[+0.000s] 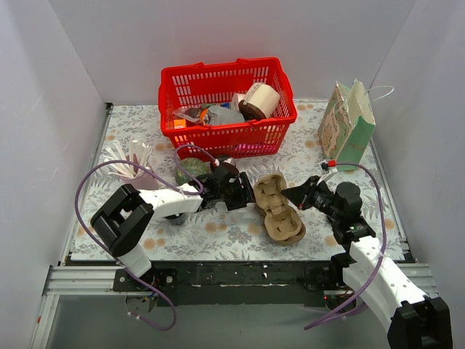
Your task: Pack the takeout coffee
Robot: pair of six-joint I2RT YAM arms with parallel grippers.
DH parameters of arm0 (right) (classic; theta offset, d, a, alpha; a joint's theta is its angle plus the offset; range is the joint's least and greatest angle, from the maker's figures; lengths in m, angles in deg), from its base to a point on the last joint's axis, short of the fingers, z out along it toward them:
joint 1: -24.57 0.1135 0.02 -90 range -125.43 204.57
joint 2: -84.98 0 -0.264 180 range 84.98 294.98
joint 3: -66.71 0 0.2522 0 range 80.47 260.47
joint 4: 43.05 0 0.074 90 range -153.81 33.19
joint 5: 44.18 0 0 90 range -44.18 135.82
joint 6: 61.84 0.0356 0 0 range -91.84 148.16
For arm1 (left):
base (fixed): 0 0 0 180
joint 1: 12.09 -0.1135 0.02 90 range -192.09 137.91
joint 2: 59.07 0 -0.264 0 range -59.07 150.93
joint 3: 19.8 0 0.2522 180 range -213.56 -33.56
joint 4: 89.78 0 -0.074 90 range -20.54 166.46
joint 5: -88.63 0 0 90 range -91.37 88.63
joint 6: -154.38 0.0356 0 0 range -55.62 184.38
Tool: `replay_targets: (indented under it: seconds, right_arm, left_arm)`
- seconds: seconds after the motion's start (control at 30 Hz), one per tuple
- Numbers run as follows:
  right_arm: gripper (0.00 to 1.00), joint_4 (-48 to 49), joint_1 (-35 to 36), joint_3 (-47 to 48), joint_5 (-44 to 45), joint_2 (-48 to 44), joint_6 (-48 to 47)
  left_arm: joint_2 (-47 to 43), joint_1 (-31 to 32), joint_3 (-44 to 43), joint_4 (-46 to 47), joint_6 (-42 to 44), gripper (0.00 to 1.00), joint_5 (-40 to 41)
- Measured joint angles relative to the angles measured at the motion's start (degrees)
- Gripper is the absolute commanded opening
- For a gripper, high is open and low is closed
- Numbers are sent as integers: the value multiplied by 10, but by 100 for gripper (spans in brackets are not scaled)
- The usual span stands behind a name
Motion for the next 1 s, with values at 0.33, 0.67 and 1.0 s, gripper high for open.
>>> replay_targets:
  seconds: [0.33, 0.67, 1.0]
  right_arm:
    - [1, 123, -8, -62, -20, -32, 78]
    - [1, 155, -12, -72, -16, -99, 112]
    - [1, 156, -15, -74, -16, -120, 117]
  left_arm:
    - [11, 7, -20, -10, 16, 52, 18]
    - [17, 10, -35, -21, 24, 53, 37]
    - [22, 11, -36, -23, 28, 57, 43]
